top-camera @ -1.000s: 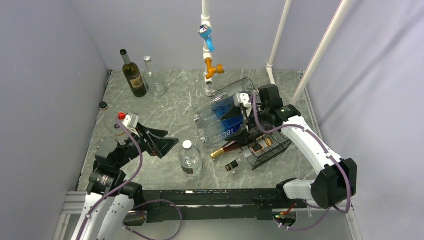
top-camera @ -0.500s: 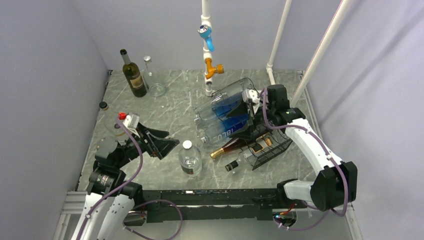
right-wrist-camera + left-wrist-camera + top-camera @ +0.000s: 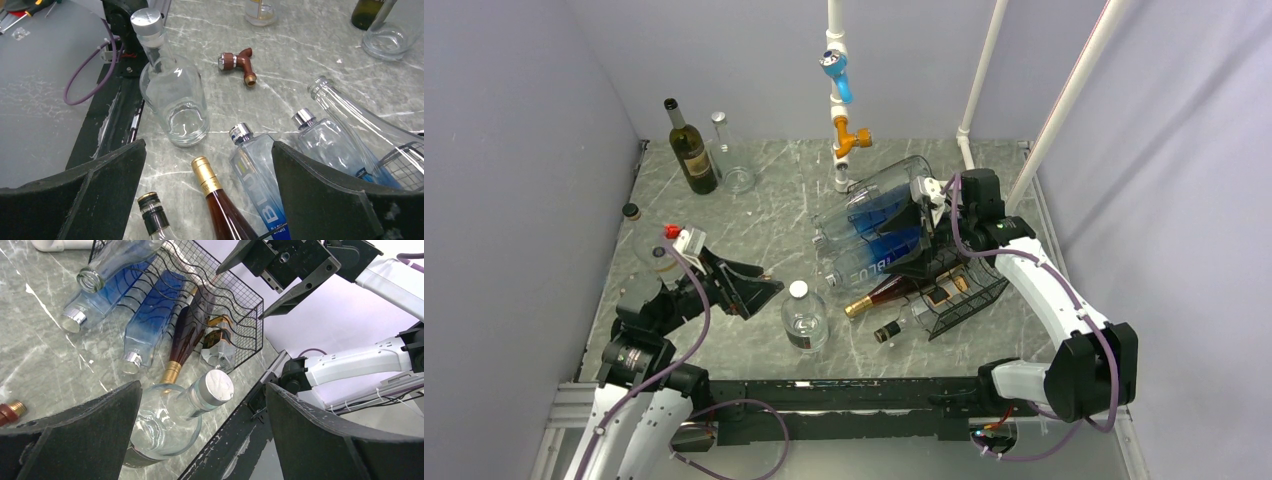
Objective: Take the wine bottle off the wine rack
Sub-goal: Pick up the wine bottle from the center of the board.
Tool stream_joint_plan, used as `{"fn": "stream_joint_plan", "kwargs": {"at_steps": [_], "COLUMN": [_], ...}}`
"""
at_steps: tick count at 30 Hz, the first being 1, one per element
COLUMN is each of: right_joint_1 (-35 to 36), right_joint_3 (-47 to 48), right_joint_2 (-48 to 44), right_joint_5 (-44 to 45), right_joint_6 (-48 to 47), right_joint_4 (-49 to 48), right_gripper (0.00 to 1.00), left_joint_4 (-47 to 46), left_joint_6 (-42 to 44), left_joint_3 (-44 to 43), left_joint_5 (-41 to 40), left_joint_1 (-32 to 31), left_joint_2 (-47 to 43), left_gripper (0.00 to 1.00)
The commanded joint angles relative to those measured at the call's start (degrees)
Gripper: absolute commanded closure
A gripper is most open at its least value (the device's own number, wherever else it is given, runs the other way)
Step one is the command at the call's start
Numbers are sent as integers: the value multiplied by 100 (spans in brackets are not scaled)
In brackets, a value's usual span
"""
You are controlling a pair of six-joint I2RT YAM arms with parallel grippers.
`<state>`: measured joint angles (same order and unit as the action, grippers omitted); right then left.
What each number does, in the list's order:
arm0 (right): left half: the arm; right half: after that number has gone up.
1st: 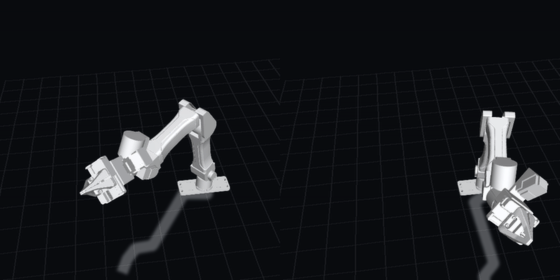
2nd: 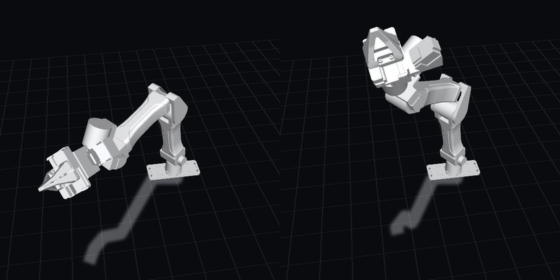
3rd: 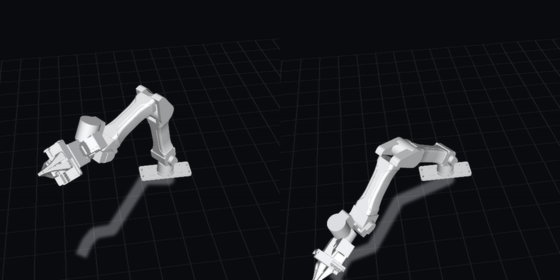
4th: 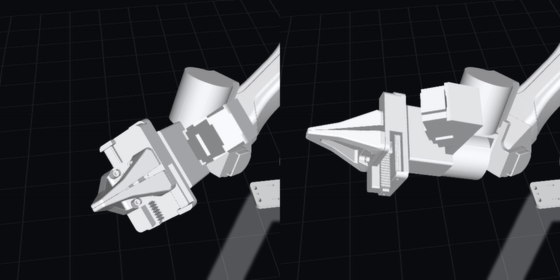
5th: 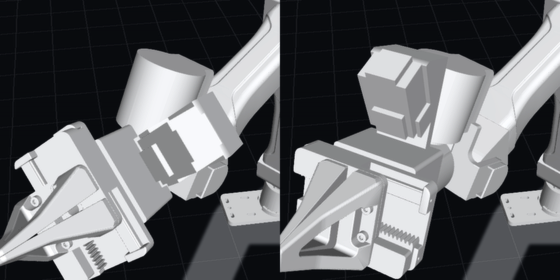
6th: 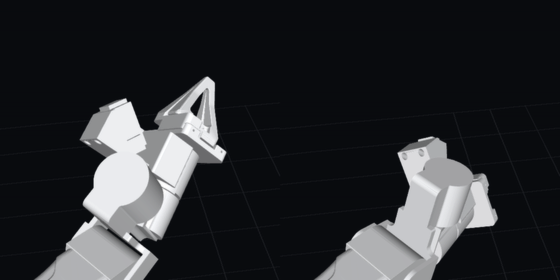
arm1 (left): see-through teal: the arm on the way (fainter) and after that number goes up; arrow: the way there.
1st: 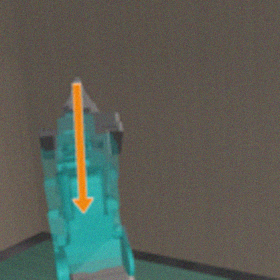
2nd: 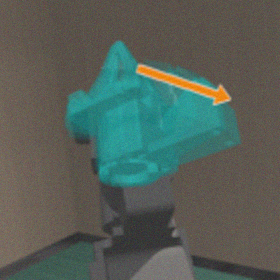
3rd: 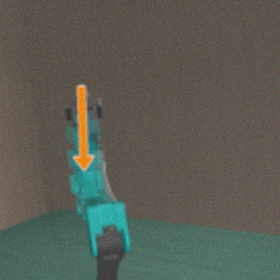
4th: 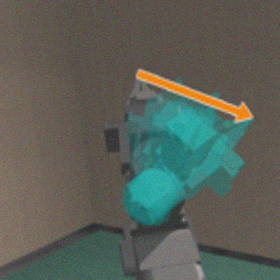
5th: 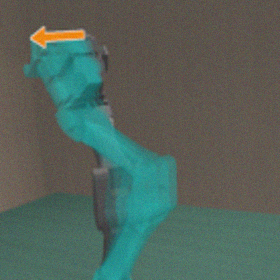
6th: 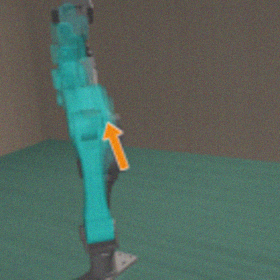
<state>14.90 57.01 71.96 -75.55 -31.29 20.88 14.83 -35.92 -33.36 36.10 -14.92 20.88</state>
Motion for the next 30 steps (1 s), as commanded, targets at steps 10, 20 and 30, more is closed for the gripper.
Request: {"fn": "stream_joint_plan", "kwargs": {"at_steps": [10, 20, 30], "right_joint_1": [-48, -71, -79], "right_joint_3": [-68, -76, -93], "right_joint_2": [-79, -80, -61], "right_joint_5": [-253, -237, -207], "right_joint_6": [50, 13, -38], "right_joint_4": [-269, -236, -216], "right_gripper": [0, 0, 0], "left_joint_4": [648, 1393, 2677], "left_joint_6": [174, 319, 370], "left_joint_3": [-878, -1639, -2878], "left_joint_5": [-1313, -2974, -5583], "left_joint_1": [-1343, -2732, -4743], "left_joint_2": [586, 1366, 2766], "left_gripper": [0, 0, 0]}}
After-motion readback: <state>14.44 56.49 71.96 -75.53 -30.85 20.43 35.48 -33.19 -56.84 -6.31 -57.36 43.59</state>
